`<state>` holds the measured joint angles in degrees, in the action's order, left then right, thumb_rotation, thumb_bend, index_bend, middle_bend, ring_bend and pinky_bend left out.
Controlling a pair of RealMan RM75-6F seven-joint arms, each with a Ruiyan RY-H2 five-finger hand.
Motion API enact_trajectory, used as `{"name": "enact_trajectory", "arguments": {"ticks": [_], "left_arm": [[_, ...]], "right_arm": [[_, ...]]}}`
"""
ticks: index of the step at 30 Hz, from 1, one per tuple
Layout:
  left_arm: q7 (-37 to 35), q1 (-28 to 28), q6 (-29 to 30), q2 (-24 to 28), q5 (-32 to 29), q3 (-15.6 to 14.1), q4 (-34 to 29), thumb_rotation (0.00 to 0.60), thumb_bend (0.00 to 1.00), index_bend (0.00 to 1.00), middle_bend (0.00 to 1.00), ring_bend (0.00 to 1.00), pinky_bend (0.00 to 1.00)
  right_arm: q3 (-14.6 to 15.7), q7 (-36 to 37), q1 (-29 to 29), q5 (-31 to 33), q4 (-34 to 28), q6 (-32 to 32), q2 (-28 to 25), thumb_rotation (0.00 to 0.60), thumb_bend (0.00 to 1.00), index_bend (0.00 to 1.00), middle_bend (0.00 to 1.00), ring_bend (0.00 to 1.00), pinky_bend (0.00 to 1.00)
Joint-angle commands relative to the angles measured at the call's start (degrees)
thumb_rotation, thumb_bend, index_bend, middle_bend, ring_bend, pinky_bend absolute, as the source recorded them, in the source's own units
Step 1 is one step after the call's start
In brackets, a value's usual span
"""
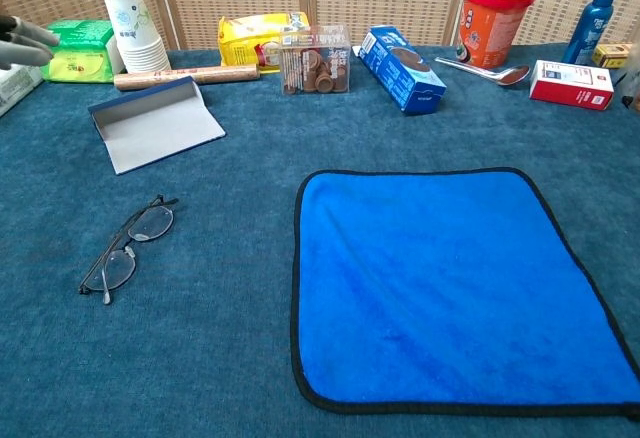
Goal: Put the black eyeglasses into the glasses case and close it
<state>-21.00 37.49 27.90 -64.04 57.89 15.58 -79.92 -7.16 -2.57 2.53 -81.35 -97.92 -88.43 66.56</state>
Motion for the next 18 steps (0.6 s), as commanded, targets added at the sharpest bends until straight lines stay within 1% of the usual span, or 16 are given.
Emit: {"name": "enact_trajectory", "arguments": {"ticks": [1, 4, 10, 11, 18], "left_arm": [[-2.43, 3.77, -4.79, -3.61, -2.29, 1.33, 5.75, 0.314, 0.16, 0.08, 0.09, 0.02, 0.02], [-3.62, 5.81, -7.91, -5.7, -2.79, 1.89, 9.47, 0.31, 0.16, 0.08, 0.09, 0.02, 0.02], [-5.35, 8.57, -12.16, -8.97, -3.05, 2.92, 15.16, 0.308, 0.16, 0.07, 0.09, 0.02, 0.02], [-5.7, 9.22, -13.08, -9.85, -3.1, 3.17, 16.72, 0.315, 0.16, 0.08, 0.09, 0.02, 0.02], [-6.89, 12.59, -17.79, -15.44, -3.12, 4.2, 26.27, 0.301, 0.16, 0.08, 0.1, 0.02, 0.02]], "right_arm": [[-0.04, -0.08, -0.22, 0.26, -0.14, -0.17, -0.2, 0.457, 0.35, 0.15, 0.12, 0.03, 0.15], [-0.2, 0.0, -0.47, 0.73, -0.31, -0.37, -0.35, 0.454, 0.35, 0.15, 0.12, 0.03, 0.15], [-0.6, -0.08, -0.71, 1.33, -0.48, -0.71, -0.53, 0.454, 0.35, 0.15, 0.12, 0.03, 0.15], [-0.68, -0.26, -0.74, 1.42, -0.63, -0.79, -0.58, 0.455, 0.35, 0.15, 0.12, 0.03, 0.15], [-0.94, -1.79, -0.8, 2.05, -1.6, -0.89, -0.51, 0.452, 0.35, 0.15, 0.12, 0.03, 0.15]]}}
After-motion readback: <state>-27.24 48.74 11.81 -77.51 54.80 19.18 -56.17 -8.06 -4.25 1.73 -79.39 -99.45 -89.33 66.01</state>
